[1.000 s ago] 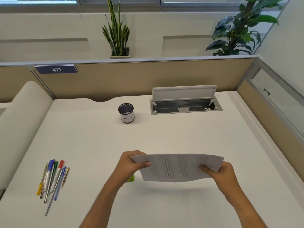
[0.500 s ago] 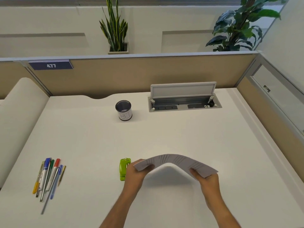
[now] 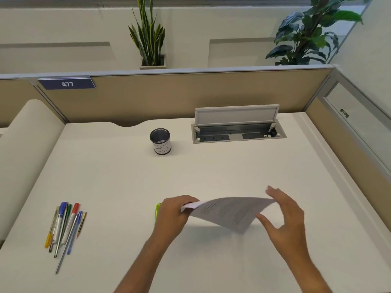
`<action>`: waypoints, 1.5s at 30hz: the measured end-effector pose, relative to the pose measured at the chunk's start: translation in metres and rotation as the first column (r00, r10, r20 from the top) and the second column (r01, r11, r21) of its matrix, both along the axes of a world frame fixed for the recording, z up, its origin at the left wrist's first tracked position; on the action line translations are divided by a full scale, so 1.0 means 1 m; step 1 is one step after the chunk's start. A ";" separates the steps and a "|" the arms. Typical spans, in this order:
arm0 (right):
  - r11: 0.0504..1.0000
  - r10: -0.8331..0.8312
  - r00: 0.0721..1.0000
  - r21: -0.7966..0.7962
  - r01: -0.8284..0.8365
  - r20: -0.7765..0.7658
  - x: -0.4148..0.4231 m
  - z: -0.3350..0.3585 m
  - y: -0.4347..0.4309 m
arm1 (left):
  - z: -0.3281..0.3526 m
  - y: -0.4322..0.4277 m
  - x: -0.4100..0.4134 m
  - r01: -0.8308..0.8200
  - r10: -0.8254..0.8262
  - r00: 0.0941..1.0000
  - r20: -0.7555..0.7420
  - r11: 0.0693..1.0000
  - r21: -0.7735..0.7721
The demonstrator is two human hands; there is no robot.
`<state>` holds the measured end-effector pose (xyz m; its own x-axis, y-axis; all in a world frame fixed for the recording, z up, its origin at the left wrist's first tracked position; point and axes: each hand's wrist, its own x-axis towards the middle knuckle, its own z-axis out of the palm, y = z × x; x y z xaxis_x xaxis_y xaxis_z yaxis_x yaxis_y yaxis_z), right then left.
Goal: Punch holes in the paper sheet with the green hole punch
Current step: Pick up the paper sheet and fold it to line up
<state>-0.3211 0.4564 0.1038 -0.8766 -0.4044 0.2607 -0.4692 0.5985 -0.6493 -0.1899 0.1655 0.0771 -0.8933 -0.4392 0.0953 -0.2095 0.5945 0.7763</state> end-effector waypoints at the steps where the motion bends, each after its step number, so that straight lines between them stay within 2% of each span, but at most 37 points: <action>1: 0.994 0.083 0.996 0.076 -0.081 -0.027 -0.002 0.005 -0.004 | 0.006 0.001 -0.002 0.049 -0.048 0.999 0.012 0.995 -0.088; 4: 0.968 0.220 0.968 0.101 -0.232 0.120 -0.005 0.012 -0.022 | 0.028 0.009 -0.010 0.153 -0.149 0.988 0.035 0.960 -0.233; 7: 0.965 0.261 0.932 -0.035 -0.261 0.252 -0.008 0.013 -0.030 | 0.051 0.009 -0.015 0.186 -0.187 0.982 0.008 0.968 -0.168; 9: 0.969 0.239 0.901 -0.154 -0.194 0.363 -0.009 0.016 -0.031 | 0.063 0.000 -0.013 0.148 -0.148 0.989 -0.018 0.989 0.027; 11: 0.958 0.205 0.865 -0.273 -0.083 0.459 -0.009 0.018 -0.029 | 0.066 -0.012 -0.010 0.080 -0.070 0.997 -0.044 0.958 0.275; 14: 0.900 0.177 0.803 -0.424 0.103 0.569 -0.002 0.019 -0.032 | 0.058 -0.017 -0.006 0.033 0.020 0.997 -0.078 0.778 0.628; 16: 0.858 0.174 0.765 -0.476 0.192 0.621 0.003 0.019 -0.038 | 0.052 -0.006 -0.005 0.032 0.029 0.997 -0.072 0.698 0.716; 19: 0.832 0.167 0.760 -0.503 0.233 0.628 0.010 0.018 -0.048 | 0.047 0.015 -0.006 0.014 0.056 0.996 -0.071 0.679 0.734; 23: 0.797 0.152 0.776 -0.540 0.270 0.613 0.015 0.016 -0.056 | 0.045 0.031 -0.011 -0.132 0.234 0.970 -0.068 0.738 0.662; 28: 0.775 0.119 0.779 -0.548 0.315 0.616 0.020 0.008 -0.059 | 0.045 0.043 -0.009 -0.210 0.290 0.954 -0.076 0.827 0.522; 34: 0.773 0.108 0.780 -0.545 0.323 0.616 0.021 0.002 -0.057 | 0.032 0.048 -0.012 -0.179 0.298 0.945 -0.133 0.815 0.551; 38: 0.841 0.064 0.741 -0.436 0.320 0.668 0.027 -0.020 -0.058 | 0.008 0.054 -0.014 -0.201 0.265 0.964 -0.008 0.752 0.628; 41: 0.862 0.046 0.719 -0.391 0.322 0.694 0.034 -0.034 -0.054 | -0.009 0.059 -0.012 -0.210 0.224 0.973 0.052 0.778 0.593; 45: 0.855 -0.007 0.707 -0.363 0.371 0.707 0.031 -0.038 -0.048 | -0.017 0.061 -0.008 -0.180 0.201 0.979 0.028 0.797 0.576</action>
